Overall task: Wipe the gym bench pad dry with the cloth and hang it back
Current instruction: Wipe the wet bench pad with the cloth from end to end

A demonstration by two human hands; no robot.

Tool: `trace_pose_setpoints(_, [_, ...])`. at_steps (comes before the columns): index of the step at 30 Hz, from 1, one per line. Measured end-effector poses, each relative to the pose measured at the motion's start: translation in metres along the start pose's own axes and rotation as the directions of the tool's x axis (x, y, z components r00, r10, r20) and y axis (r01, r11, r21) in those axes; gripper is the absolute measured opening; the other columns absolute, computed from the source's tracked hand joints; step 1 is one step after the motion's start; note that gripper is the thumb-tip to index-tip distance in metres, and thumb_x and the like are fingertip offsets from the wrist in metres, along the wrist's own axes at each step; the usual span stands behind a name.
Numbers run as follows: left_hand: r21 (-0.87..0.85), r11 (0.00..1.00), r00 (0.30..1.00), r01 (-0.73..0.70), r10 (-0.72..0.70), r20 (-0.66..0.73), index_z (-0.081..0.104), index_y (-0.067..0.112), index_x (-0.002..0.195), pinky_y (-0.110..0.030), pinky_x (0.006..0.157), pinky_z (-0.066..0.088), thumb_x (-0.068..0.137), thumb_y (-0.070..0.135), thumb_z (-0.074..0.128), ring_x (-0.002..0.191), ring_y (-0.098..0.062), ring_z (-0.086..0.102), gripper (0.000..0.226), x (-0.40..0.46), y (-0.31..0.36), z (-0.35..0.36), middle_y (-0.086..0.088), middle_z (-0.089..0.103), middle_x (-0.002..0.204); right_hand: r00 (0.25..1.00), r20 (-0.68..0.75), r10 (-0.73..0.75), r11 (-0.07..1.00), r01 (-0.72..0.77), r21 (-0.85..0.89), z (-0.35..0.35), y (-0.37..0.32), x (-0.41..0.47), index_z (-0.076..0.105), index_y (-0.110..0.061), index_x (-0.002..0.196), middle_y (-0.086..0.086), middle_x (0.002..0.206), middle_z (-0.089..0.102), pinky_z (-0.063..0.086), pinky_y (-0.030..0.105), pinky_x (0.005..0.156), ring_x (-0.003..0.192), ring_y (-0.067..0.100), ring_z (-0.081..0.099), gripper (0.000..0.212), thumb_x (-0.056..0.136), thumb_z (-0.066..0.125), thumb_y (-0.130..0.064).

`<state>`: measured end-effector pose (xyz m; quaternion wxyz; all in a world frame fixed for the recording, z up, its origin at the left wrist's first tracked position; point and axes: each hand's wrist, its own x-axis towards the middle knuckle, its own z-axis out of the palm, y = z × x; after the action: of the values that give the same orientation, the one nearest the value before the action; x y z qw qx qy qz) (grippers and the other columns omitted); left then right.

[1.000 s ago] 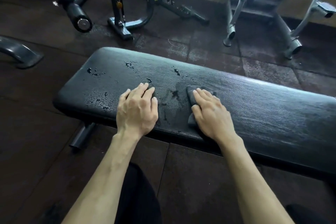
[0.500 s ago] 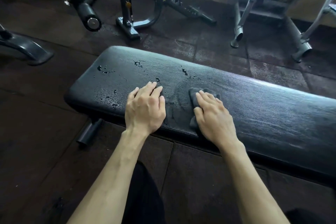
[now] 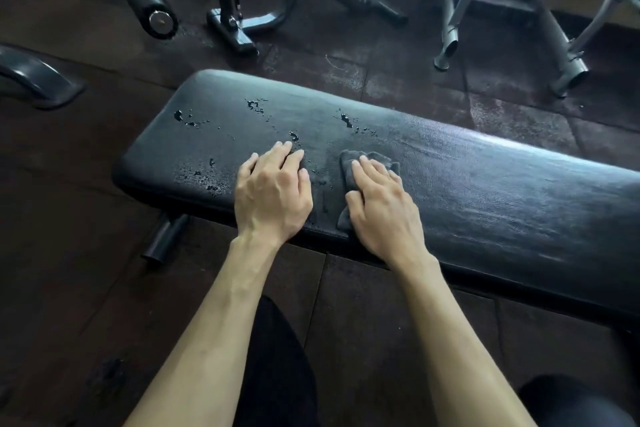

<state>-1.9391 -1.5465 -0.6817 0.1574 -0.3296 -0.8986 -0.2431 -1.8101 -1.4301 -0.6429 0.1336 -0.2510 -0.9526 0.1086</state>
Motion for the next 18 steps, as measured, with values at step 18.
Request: trace_pose_setpoints(18, [-0.025,0.998,0.998,0.063,-0.063,0.014,0.07,0.019,0.126,-0.043,0.118,0.034,0.093,0.033,0.049,0.136,-0.018,0.054,0.041,0.001,0.007,-0.004,-0.005,0.063,0.14,0.998,-0.032,0.054,0.998,-0.055,-0.028,0.013,-0.009,0.011,0.052,-0.004,0.135,0.012,0.146,0.05,0.028,0.042,0.117,0.138,0.025,0.039,0.056,0.089,0.029,-0.029])
